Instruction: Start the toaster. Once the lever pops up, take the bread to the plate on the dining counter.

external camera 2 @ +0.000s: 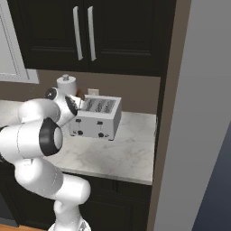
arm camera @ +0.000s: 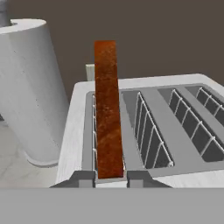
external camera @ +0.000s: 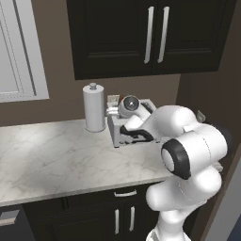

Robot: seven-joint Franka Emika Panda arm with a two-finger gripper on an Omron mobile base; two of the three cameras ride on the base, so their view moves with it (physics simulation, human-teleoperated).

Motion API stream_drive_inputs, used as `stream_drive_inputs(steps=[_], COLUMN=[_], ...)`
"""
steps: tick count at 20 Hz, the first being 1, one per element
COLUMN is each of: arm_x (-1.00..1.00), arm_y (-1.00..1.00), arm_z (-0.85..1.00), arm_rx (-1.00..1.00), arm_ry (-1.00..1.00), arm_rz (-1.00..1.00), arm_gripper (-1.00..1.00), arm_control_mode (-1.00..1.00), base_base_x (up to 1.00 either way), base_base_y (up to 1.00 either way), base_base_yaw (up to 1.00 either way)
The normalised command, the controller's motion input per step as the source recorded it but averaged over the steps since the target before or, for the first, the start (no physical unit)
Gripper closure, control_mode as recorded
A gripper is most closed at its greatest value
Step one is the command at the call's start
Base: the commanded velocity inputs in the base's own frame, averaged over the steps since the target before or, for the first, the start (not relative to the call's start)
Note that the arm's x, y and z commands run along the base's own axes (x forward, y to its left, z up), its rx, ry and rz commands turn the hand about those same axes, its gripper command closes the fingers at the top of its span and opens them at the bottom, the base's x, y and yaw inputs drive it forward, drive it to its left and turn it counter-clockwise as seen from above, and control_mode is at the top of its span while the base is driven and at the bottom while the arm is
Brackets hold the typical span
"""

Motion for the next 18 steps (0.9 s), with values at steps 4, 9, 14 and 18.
stream_drive_inputs(steps=[4,9,14,18], arm_x=[-0.47,-0.48,-0.59,-0.62], arm_y=[0.00,0.00,0.00,0.04], arm_z=[0.71,0.65,0.50,0.35], arm_rx=[0.02,0.00,0.00,0.00], arm_ry=[-0.02,0.00,0.00,0.06], arm_rz=[-0.09,-0.10,-0.09,-0.09], arm_gripper=[1.00,1.00,1.00,1.00], arm_control_mode=[-1.00,-1.00,-1.00,-1.00], base_base_x=[0.00,0.00,0.00,0.00], base_base_y=[0.00,0.00,0.00,0.00], base_base_yaw=[0.00,0.00,0.00,0.00])
